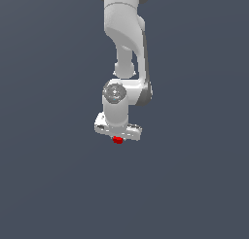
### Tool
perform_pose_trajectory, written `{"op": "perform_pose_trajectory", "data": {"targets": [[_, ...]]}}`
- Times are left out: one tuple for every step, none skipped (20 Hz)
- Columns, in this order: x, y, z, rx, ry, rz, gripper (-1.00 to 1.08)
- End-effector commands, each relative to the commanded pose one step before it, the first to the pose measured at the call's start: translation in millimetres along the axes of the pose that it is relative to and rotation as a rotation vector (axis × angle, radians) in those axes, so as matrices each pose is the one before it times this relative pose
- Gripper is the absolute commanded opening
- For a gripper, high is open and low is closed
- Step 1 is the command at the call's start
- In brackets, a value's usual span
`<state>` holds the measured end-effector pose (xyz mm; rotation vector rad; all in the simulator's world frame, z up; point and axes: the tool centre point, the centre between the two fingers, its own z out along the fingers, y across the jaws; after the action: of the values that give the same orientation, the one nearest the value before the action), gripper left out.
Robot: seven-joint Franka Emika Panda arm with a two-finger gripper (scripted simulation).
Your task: Pick up the red cube and move it to a goal position.
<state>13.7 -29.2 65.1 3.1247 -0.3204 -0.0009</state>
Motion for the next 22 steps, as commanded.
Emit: {"op": "perform_pose_trajectory", "data": {"targets": [[13.78,-5.23,-13.12,0.00005,0.00063,-0.00001,-1.0],[5.82,-2.18,-5.26,0.0,0.0,0.0,-1.0],[5.77,-2.16,-5.16,0.0,0.0,0.0,-1.0],[5.6,-2.08,-4.96,0.0,0.0,0.0,-1.0],[5.26,-1.95,-4.62,0.0,0.0,0.0,-1.0],[4.87,-1.8,-4.25,0.0,0.0,0.0,-1.0],[4.5,-1.66,-3.9,0.0,0.0,0.0,-1.0],[4.14,-1.52,-3.56,0.0,0.0,0.0,-1.0],[3.81,-1.39,-3.23,0.0,0.0,0.0,-1.0],[3.49,-1.26,-2.91,0.0,0.0,0.0,-1.0],[3.18,-1.14,-2.61,0.0,0.0,0.0,-1.0],[2.9,-1.04,-2.35,0.0,0.0,0.0,-1.0],[2.62,-0.94,-2.11,0.0,0.0,0.0,-1.0],[2.36,-0.84,-1.89,0.0,0.0,0.0,-1.0],[2.1,-0.75,-1.65,0.00047,-0.00012,-0.00009,-1.0],[1.84,-0.65,-1.46,0.0,0.0,0.0,-1.0],[1.59,-0.56,-1.25,0.0,0.0,0.0,-1.0],[1.35,-0.47,-1.04,0.0,0.0,0.0,-1.0],[1.11,-0.39,-0.84,0.0,0.0,0.0,-1.0],[0.88,-0.3,-0.64,0.0,0.0,0.0,-1.0],[0.65,-0.21,-0.43,0.0,0.0,0.0,-1.0],[0.42,-0.13,-0.23,0.0,0.0,0.0,-1.0]]}}
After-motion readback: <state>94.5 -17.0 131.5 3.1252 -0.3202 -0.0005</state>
